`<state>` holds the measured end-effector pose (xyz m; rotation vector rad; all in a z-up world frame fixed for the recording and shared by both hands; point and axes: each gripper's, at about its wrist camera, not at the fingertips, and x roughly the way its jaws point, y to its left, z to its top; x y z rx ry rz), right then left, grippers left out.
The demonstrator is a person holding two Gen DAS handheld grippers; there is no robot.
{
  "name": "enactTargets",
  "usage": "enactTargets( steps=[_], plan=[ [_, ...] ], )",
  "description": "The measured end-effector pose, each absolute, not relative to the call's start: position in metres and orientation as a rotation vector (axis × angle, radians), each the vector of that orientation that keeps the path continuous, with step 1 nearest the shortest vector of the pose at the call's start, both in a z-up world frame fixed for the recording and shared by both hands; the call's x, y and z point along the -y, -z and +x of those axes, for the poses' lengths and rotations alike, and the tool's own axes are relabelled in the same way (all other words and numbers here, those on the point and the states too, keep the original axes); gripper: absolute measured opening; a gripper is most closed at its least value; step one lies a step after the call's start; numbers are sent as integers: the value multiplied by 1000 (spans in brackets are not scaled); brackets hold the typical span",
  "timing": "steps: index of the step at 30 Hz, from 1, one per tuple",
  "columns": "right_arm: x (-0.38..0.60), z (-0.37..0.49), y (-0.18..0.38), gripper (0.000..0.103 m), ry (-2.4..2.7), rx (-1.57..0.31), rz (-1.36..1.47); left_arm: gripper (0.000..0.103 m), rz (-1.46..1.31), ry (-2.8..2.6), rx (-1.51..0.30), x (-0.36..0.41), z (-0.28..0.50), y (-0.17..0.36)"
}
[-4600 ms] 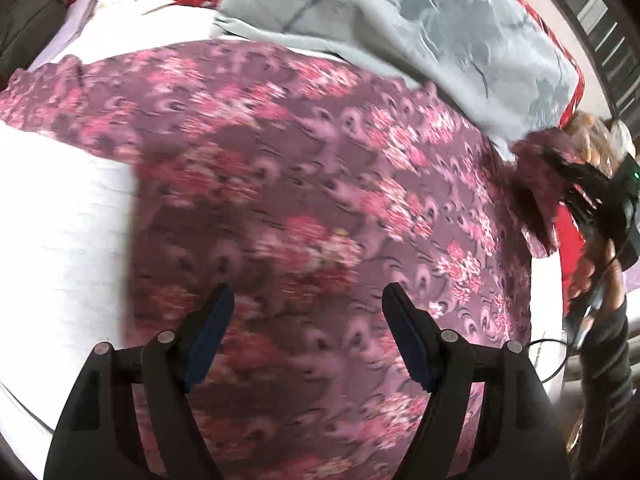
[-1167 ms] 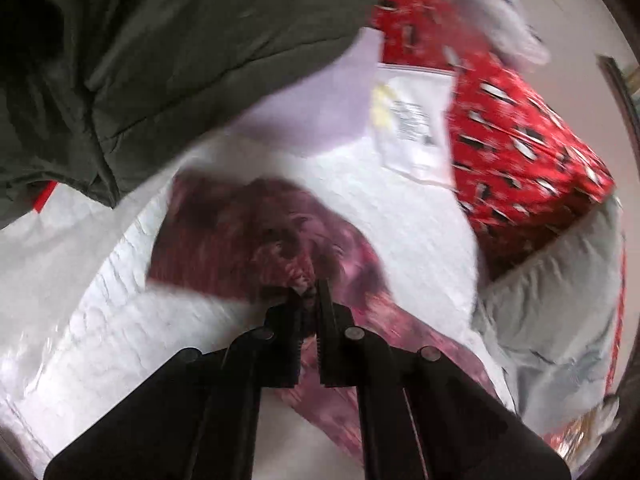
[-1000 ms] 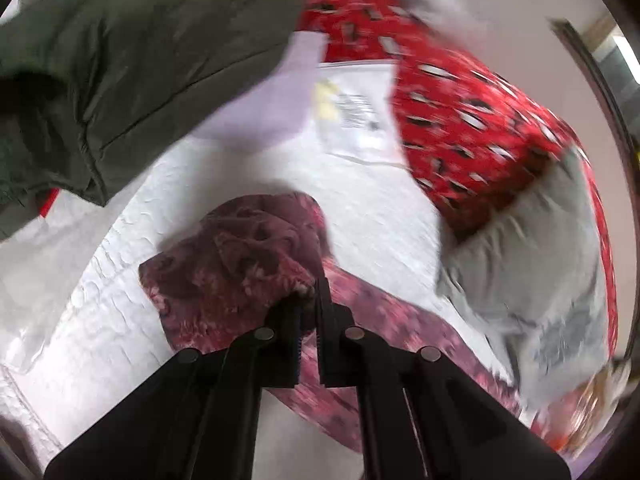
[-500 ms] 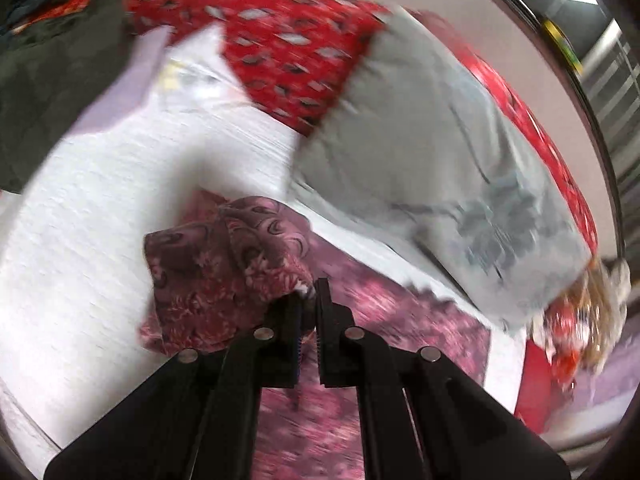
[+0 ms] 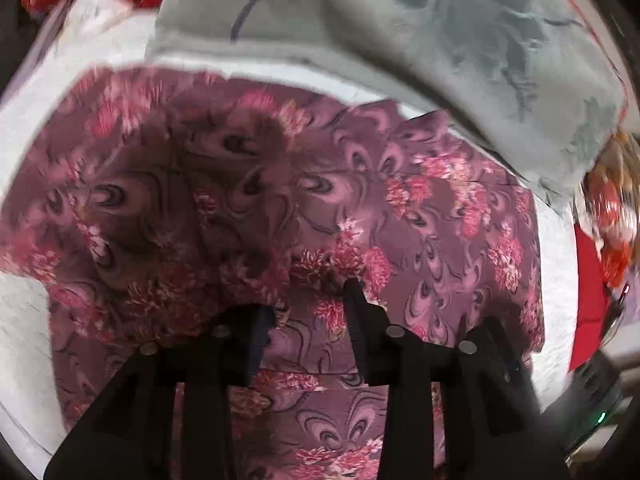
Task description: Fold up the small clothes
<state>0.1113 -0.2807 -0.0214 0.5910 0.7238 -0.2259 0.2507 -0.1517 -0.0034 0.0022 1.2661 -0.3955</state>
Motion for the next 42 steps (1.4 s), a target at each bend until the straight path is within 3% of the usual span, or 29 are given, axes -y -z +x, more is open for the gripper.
enactTargets(
  steps=[3,5,6,7,14,21,22,24,27,34,39,41,42],
  plan=[
    [281,112,21,48,227,-732,593,45,-82,505,-1275,129,238,-18],
    [281,117,16,48,242,-766,596,57,-159,536,-1208,93,225,-36],
    [280,121,11,49,256,-781,604,69,-191,523,-1177,76,222,-39],
    [278,124,6,51,255,-781,619,71,-227,497,-1153,59,219,-41],
    [197,185,-33,58,35,-779,425,71,-532,346,-1295,-30,241,16],
    [118,241,-26,57,-6,-852,119,71,-699,397,-1285,-48,245,23],
    [116,253,-19,47,18,-891,98,71,-707,400,-1286,-53,245,23],
    [123,257,-15,10,-11,-899,145,71,-718,408,-1287,-55,246,24],
    [156,244,-27,10,-24,-807,345,71,-702,411,-1287,-58,248,26],
    [274,174,-21,10,103,-680,826,71,-605,385,-1275,-42,246,24],
    [343,110,4,16,311,-629,1055,71,-625,401,-1281,-42,242,20],
    [351,93,-2,27,324,-570,1071,71,-641,415,-1275,-39,241,17],
    [350,89,-7,42,317,-546,1057,71,-642,421,-1273,-36,243,16]
  ],
)
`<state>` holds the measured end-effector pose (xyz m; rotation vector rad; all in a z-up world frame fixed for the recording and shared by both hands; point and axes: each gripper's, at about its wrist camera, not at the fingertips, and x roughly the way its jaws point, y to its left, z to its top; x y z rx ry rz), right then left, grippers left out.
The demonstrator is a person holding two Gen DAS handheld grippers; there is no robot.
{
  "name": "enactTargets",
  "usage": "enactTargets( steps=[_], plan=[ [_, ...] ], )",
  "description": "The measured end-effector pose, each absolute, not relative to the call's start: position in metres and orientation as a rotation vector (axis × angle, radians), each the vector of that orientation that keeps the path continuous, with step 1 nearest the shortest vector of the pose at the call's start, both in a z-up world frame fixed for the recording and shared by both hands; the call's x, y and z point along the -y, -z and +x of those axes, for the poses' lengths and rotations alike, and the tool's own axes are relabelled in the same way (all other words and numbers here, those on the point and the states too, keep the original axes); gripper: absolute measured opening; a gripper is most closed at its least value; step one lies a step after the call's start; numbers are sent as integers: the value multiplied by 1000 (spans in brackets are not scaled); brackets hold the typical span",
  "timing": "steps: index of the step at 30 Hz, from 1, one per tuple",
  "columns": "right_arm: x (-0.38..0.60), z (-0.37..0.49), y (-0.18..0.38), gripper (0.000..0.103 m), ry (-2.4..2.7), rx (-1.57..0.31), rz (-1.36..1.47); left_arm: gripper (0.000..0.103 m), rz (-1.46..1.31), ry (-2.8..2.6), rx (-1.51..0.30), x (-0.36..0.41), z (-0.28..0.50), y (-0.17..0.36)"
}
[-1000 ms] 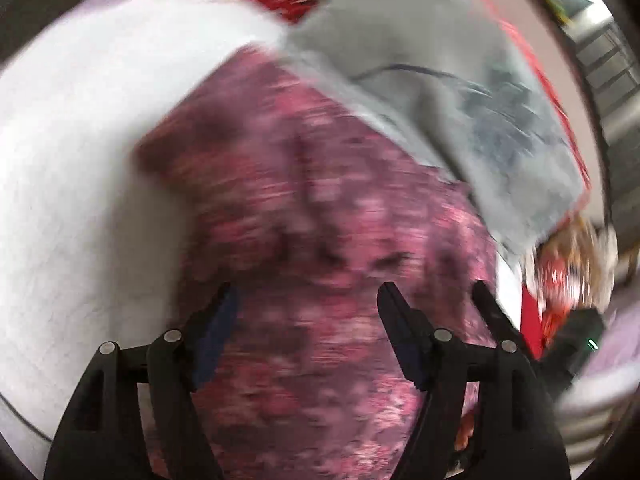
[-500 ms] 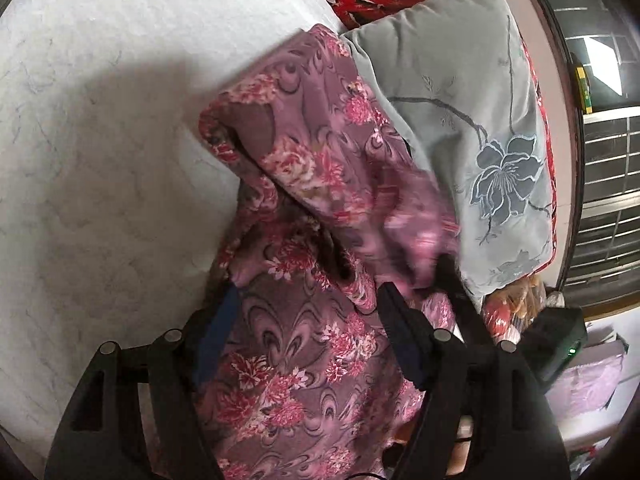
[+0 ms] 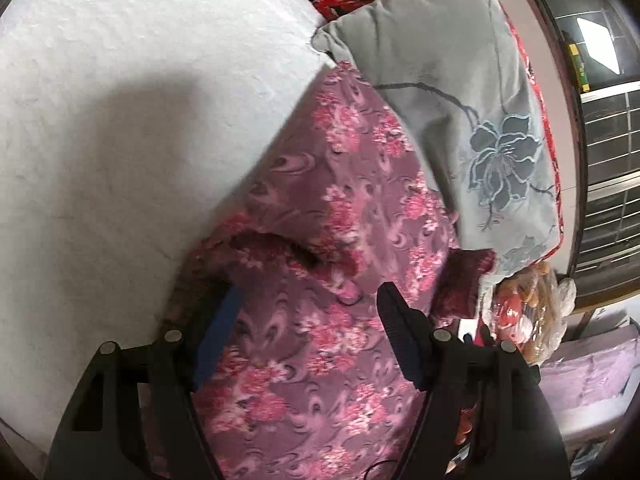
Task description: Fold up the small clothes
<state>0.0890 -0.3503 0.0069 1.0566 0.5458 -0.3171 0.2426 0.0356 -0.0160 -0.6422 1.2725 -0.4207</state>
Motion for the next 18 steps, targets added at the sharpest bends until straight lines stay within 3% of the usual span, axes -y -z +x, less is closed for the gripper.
enactTargets(
  steps=[1,6,9,12,15,18],
  plan=[
    [347,91,-10,53,305,-541,1037,71,-641,422,-1273,-33,244,15],
    [303,130,-22,60,186,-637,860,71,-614,394,-1305,-19,255,19],
    [254,157,-29,61,181,-710,613,71,-626,386,-1318,-21,257,22],
    [221,169,-34,78,263,-715,367,71,-628,377,-1327,-21,259,25],
    [202,190,-27,77,309,-765,169,71,-632,372,-1334,-20,259,23],
    [210,182,-32,76,296,-763,208,71,-633,378,-1331,-20,259,22]
  ],
)
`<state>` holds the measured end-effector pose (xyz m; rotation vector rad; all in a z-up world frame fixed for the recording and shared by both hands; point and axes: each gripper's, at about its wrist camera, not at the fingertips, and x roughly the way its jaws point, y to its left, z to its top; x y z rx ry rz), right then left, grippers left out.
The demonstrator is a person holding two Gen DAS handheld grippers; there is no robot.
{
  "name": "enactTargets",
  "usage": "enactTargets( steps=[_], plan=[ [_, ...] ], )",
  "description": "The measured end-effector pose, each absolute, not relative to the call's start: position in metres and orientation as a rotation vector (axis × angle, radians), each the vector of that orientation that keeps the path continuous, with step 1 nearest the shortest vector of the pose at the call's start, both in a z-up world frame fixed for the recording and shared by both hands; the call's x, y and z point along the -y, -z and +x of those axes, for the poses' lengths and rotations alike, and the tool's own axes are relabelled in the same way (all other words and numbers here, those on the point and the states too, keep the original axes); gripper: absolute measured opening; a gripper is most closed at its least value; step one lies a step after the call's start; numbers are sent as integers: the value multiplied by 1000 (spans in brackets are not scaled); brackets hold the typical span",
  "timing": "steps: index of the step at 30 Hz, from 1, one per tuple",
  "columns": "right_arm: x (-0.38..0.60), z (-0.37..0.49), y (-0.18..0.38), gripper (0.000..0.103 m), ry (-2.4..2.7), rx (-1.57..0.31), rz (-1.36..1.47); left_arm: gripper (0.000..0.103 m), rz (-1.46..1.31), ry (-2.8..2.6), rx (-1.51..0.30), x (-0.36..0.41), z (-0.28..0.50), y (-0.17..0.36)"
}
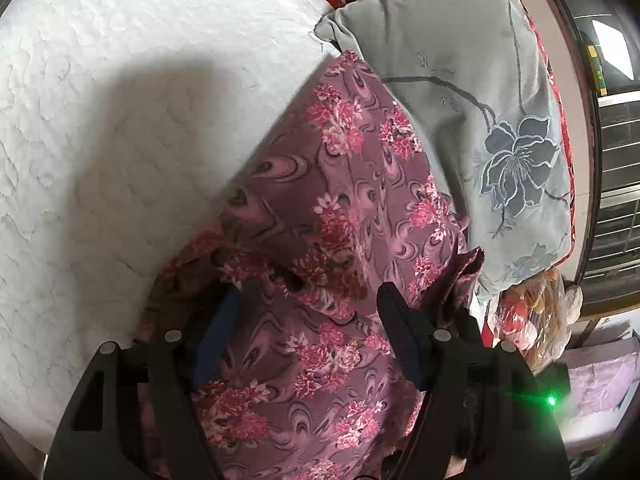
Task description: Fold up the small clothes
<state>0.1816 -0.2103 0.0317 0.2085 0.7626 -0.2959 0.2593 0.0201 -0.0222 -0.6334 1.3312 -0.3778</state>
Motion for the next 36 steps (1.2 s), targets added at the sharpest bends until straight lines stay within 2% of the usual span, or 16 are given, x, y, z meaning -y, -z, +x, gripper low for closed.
enactTargets(
  steps=[3,8,9,10,12,15,18,21,23,24,28,30,32,33,34,36],
  plan=[
    [202,161,-43,77,259,-683,238,71,-648,366,-1335,-19,261,26],
    [176,191,-25,73,273,-796,30,72,-618,359,-1337,-15,260,24],
    [182,195,-24,60,304,-800,32,72,-615,361,-1341,-16,260,23],
    [198,197,-26,37,322,-794,104,72,-614,362,-1343,-16,260,23],
    [240,186,-32,10,315,-762,356,72,-606,362,-1347,-18,261,24],
    [303,147,-36,9,370,-650,669,72,-610,366,-1346,-18,261,25],
    [359,108,-15,9,448,-664,901,72,-598,365,-1349,-15,261,25],
    [383,76,-11,15,448,-572,1029,72,-601,364,-1349,-14,263,24],
    [385,71,-14,36,419,-534,1044,72,-606,352,-1353,-12,265,25],
    [384,73,-13,55,408,-534,1047,72,-606,346,-1356,-12,266,25],
    [372,101,2,58,360,-605,1031,72,-599,327,-1370,-9,273,25],
    [365,116,8,53,352,-655,1006,70,-601,315,-1378,-9,276,24],
    [358,132,5,15,302,-693,959,58,-603,313,-1371,-9,277,20],
    [356,136,-2,9,257,-696,945,37,-598,319,-1365,-10,278,18],
    [354,132,-10,9,237,-658,939,23,-590,323,-1361,-9,278,16],
    [356,116,-35,9,208,-539,925,18,-569,317,-1351,-13,275,15]
  ],
)
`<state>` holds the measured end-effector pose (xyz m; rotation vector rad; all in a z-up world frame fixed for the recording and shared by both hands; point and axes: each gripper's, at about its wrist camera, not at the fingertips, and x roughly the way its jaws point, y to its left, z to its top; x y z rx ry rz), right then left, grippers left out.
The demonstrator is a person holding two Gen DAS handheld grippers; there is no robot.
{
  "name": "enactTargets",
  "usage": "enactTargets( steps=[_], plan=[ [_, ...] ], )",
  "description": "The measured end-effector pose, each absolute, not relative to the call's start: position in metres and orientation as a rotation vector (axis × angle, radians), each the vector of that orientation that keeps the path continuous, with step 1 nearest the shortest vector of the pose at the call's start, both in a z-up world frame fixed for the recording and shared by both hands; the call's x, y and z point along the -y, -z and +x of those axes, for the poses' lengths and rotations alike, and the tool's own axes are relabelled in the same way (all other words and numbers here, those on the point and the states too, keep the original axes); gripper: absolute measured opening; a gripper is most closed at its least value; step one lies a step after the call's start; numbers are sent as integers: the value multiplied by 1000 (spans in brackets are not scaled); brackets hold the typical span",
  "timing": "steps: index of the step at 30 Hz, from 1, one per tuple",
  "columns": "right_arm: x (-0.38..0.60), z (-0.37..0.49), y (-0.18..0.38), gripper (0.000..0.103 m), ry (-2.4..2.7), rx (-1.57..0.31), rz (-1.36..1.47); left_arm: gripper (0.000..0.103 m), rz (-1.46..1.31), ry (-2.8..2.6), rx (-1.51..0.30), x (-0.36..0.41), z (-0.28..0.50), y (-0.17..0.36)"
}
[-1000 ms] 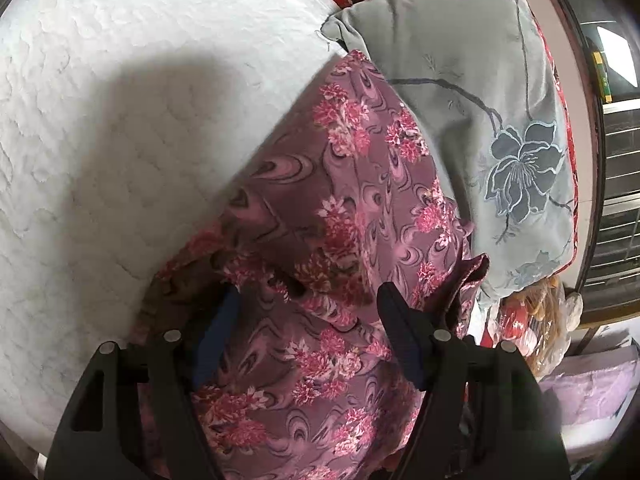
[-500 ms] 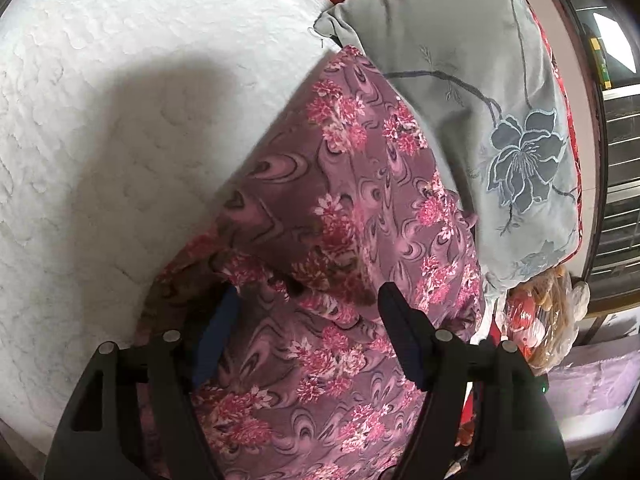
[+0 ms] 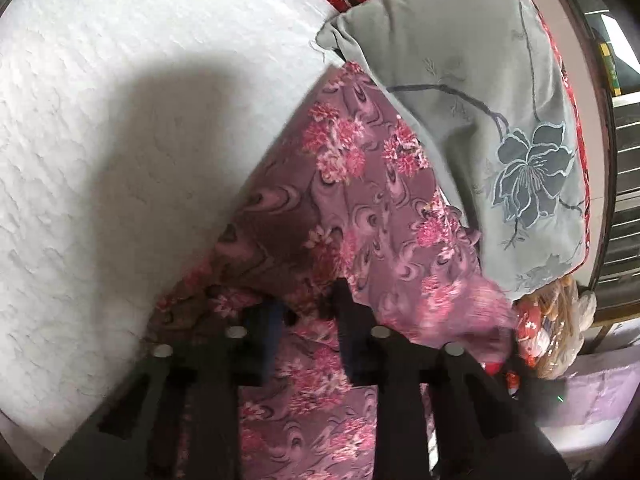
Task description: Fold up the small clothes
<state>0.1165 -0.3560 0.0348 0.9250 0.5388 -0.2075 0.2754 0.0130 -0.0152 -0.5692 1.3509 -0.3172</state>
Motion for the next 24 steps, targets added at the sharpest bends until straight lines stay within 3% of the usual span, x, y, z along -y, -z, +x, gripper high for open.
enactTargets(
  steps=[2,4,6,8,9,11,13,14,15,16,17,19,22,24],
  plan=[
    [364,90,-46,9,226,-466,938,17,-548,306,-1353,-17,272,19],
    [371,79,-29,9,275,-545,946,17,-524,287,-1375,-20,268,27],
    [372,73,5,9,338,-741,931,16,-524,295,-1379,-25,261,30],
    [370,65,14,9,313,-766,936,16,-525,303,-1374,-29,255,25],
    [370,60,9,16,317,-741,938,16,-531,315,-1366,-30,252,20],
    [374,55,-4,20,327,-667,966,16,-563,355,-1354,-29,248,12],
    [379,58,-10,44,322,-638,981,16,-551,387,-1325,-20,247,-1],
    [378,66,-9,47,340,-675,968,16,-534,396,-1315,-16,248,-6],
    [378,76,-5,41,350,-736,950,19,-504,411,-1302,-8,249,-12],
    [374,86,-3,13,346,-786,927,25,-480,417,-1296,-1,251,-14],
    [371,92,-7,5,325,-783,895,29,-418,414,-1282,9,253,-16],
    [365,89,-24,5,299,-680,826,43,-312,366,-1255,20,256,-13],
    [367,95,-4,9,329,-784,819,43,-167,273,-1321,33,266,18],
    [369,99,13,4,332,-885,807,43,-186,285,-1314,28,266,18]
  ],
)
